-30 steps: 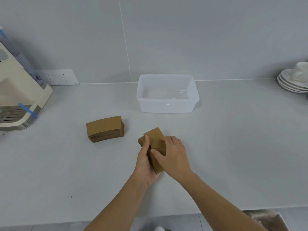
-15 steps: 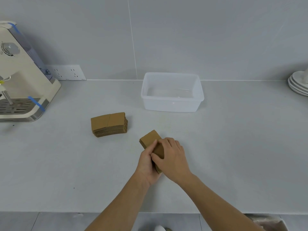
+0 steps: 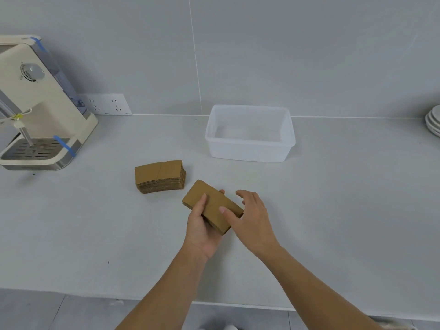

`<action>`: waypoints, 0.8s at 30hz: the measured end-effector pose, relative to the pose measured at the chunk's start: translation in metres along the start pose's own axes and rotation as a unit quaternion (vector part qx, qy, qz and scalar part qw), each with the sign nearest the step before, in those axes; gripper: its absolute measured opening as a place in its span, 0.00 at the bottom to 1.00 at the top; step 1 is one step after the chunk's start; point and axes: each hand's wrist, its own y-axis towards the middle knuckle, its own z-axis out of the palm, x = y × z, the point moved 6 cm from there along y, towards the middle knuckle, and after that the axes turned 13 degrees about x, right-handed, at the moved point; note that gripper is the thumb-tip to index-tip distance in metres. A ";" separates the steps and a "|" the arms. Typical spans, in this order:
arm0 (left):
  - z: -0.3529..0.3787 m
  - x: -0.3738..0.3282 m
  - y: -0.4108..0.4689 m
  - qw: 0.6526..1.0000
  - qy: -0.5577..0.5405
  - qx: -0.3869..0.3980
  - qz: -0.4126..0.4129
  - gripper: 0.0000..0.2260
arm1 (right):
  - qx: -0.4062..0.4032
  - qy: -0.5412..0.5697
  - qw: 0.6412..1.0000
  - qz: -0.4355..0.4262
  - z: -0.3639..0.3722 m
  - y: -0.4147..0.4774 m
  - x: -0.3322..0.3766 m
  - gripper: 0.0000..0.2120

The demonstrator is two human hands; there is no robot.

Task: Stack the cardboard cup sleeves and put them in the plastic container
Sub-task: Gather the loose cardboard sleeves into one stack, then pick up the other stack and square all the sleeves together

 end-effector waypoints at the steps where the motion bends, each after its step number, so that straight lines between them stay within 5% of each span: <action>1: -0.001 -0.002 0.000 1.000 -0.005 -0.005 0.012 0.18 | 0.004 0.033 0.999 0.016 -0.001 0.000 -0.004 0.27; 9: 0.006 -0.006 -0.008 0.999 0.001 -0.008 0.046 0.21 | 0.087 0.308 0.941 0.113 0.009 0.000 -0.022 0.24; 18: 0.014 -0.003 -0.016 0.998 0.048 -0.004 0.041 0.23 | 0.094 0.415 0.899 0.106 0.017 0.005 -0.027 0.15; 24: 0.015 -0.016 -0.022 0.996 0.058 -0.017 0.071 0.15 | 0.089 0.423 0.899 0.078 0.011 0.010 -0.017 0.16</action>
